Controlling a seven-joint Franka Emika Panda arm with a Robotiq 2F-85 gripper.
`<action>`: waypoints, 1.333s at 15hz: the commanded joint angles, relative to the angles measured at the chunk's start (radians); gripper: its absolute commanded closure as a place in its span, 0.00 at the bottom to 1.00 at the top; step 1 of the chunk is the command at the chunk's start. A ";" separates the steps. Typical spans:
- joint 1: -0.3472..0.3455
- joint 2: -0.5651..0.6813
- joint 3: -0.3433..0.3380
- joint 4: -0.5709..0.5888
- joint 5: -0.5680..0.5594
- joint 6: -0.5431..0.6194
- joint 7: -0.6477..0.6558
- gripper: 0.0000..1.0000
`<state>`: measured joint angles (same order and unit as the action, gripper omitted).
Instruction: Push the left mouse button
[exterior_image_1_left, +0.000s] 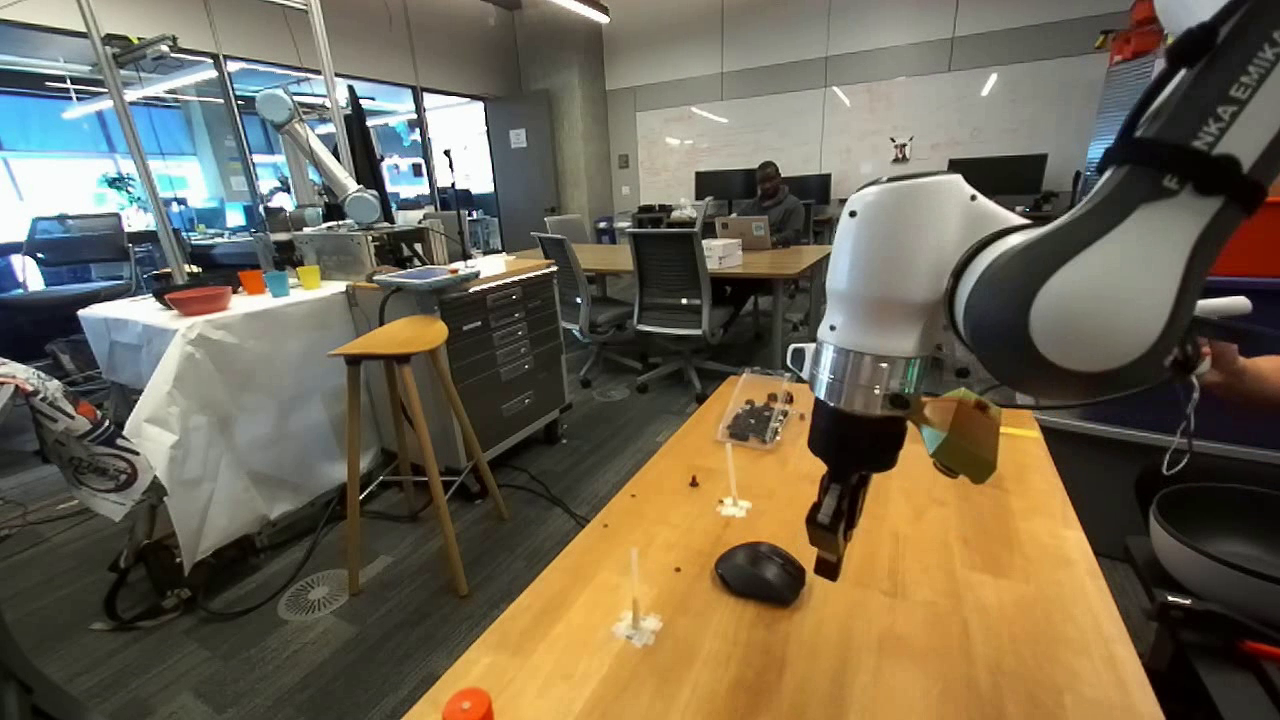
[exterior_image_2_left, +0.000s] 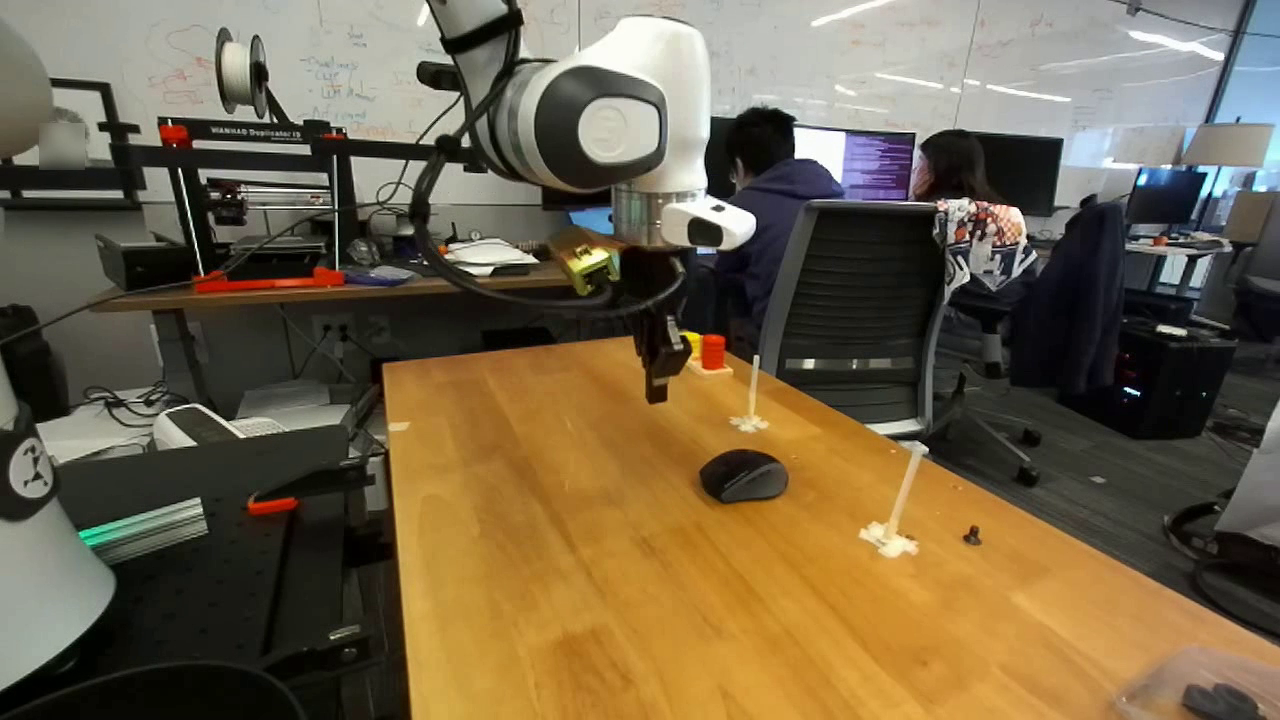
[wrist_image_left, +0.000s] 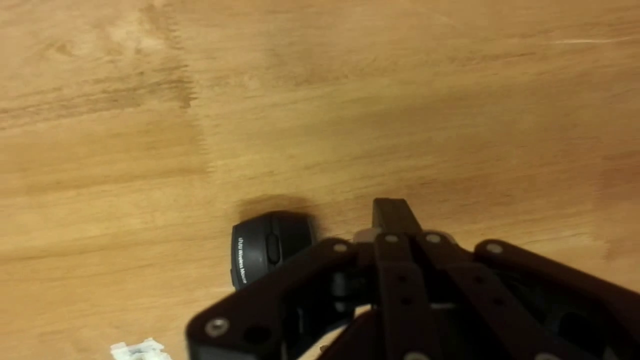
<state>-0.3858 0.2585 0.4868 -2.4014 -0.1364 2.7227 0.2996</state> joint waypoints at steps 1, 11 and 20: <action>-0.087 -0.136 0.081 0.006 0.164 -0.186 -0.140 0.99; 0.283 -0.316 -0.391 0.139 0.097 -0.481 -0.263 0.98; 0.328 -0.310 -0.452 0.217 0.133 -0.533 -0.322 0.60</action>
<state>-0.0859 -0.0528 0.0667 -2.2299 -0.0323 2.2569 0.0117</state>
